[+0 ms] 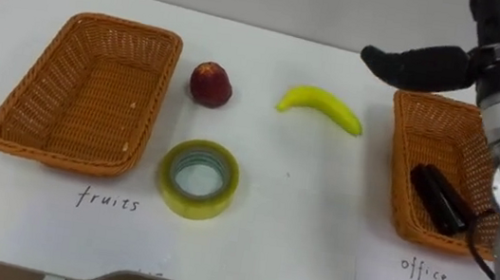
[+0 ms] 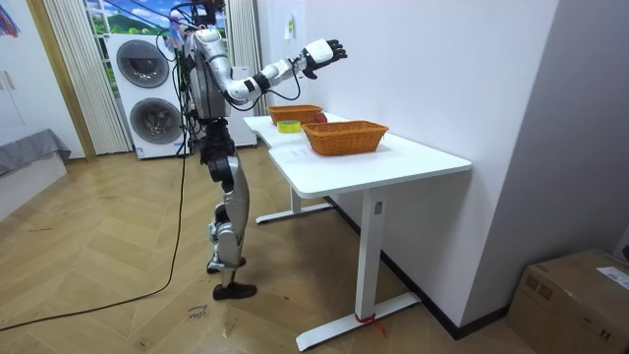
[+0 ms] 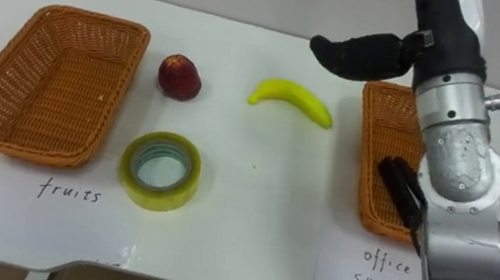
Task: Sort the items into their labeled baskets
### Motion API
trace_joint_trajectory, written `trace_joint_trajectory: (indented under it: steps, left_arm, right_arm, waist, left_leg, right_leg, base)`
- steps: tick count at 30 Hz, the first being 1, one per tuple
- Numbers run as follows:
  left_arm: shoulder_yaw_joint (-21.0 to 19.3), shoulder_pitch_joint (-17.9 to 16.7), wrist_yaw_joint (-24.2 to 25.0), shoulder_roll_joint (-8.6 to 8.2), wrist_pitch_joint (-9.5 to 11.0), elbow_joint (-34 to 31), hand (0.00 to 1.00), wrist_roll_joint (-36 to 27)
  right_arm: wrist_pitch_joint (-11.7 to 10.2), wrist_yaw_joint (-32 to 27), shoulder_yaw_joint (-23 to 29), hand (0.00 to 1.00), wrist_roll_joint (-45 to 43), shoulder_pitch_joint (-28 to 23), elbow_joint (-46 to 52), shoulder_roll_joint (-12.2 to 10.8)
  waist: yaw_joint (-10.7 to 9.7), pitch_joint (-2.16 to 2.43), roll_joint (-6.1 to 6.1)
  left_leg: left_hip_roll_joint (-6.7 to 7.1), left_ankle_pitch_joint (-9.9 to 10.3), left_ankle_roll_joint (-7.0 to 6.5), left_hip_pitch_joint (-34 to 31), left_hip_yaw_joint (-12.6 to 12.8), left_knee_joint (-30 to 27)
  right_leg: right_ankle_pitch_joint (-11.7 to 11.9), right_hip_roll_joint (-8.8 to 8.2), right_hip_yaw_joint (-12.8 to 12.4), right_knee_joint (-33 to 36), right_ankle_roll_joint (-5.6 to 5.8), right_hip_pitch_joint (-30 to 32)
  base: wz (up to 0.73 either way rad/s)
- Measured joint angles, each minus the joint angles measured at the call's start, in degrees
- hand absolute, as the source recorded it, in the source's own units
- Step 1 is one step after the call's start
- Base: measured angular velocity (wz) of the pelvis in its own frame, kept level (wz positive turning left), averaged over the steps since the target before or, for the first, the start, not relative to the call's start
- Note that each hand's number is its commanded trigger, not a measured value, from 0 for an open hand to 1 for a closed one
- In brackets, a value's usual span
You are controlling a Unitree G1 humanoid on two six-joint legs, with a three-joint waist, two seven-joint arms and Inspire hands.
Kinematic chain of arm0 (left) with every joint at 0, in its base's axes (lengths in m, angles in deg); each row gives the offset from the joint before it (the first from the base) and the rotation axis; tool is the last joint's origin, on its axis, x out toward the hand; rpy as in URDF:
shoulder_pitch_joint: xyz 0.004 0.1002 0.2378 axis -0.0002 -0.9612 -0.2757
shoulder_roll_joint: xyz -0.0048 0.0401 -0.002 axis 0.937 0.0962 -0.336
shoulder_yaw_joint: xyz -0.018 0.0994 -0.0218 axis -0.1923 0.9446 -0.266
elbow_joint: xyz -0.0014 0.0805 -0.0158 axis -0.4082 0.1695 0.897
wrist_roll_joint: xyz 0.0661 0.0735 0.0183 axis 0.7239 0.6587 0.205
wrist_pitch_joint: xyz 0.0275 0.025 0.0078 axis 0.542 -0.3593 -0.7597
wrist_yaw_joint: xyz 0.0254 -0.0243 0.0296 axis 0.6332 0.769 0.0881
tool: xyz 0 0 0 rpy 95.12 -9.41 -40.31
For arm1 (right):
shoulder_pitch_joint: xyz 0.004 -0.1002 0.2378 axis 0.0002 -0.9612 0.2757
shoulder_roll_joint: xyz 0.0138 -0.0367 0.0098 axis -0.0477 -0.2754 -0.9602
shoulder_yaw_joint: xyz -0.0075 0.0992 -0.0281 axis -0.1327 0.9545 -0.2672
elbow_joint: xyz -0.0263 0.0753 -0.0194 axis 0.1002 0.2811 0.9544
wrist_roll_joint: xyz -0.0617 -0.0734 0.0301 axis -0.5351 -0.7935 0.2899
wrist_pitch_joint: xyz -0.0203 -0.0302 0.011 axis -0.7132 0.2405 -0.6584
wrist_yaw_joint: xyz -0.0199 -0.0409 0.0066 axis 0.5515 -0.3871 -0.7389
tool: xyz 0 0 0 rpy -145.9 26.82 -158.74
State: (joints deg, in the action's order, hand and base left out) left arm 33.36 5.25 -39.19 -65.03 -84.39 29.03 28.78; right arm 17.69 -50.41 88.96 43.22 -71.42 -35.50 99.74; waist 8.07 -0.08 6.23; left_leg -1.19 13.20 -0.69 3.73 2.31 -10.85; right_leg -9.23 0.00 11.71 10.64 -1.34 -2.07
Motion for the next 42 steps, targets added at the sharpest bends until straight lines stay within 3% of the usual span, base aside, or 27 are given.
trace_joint_trajectory:
  steps: [8, 14, 18, 26, 34, 42]
  left_arm:
    - [2.3, 0.7, -0.1, 0.35, -2.5, -0.5, 0.00, 1.0]
    - [3.2, 0.7, -0.1, 0.45, -4.0, -0.4, 0.00, 1.5]
    - [3.3, 0.6, -0.1, 0.36, -5.1, -0.4, 0.00, 2.7]
    - [3.2, 0.6, -0.3, 0.31, -6.0, -0.3, 0.00, 2.7]
    - [3.3, 0.5, 0.0, -0.06, -6.0, -1.6, 0.00, 2.6]
    - [5.5, 1.4, -0.2, 0.18, -5.9, -2.8, 0.00, 2.6]
  right_arm:
    - [1.8, 3.5, -6.3, 0.00, 5.1, 0.0, -1.2, -0.4]
    - [4.0, 6.3, -8.8, 0.00, 4.5, 0.0, -2.7, -2.3]
    - [4.2, 8.2, -10.5, 0.00, 4.7, 0.0, -2.8, -2.6]
    - [4.7, 8.7, -10.9, 0.00, 4.9, 0.0, -4.6, -4.9]
    - [4.7, 8.7, -10.9, 0.00, 4.7, 0.0, -11.2, -5.0]
    - [4.7, 7.9, -14.7, 0.00, 4.7, 0.3, -16.6, -5.1]
  waist:
    - [0.5, -0.31, 0.13]
    - [1.9, -0.31, 0.13]
    - [2.6, -0.20, 0.28]
    - [3.6, -0.18, 0.31]
    - [4.9, -0.25, 0.27]
    - [5.3, -0.80, 0.43]
  left_leg:
    - [0.17, 0.0, -0.01, -0.1, -0.9, -0.2]
    - [0.12, 0.0, 0.06, -0.1, -0.9, -0.1]
    - [0.14, 0.0, 0.06, -0.3, -0.9, -0.1]
    - [0.19, 0.0, 0.05, -1.0, -1.8, -0.5]
    - [0.27, -0.1, 0.03, -1.3, -1.8, -0.8]
    - [0.61, -0.2, -0.13, -1.5, -1.9, -0.7]
  right_leg:
    - [0.0, -0.13, 0.1, 0.0, 0.00, -0.8]
    - [0.0, 0.04, 0.1, 0.0, -0.02, -0.7]
    - [0.0, 0.03, 0.5, 0.0, -0.02, -0.3]
    - [0.0, -0.13, 1.4, -0.1, -0.02, 0.1]
    - [0.0, -0.72, 2.0, 0.0, 0.02, 0.0]
    - [0.0, -0.80, 2.6, 0.1, 0.03, 0.0]
  base:
    - [0.06]
    - [0.00]
    - [0.00]
    - [0.06]
    - [0.00]
    - [0.02]
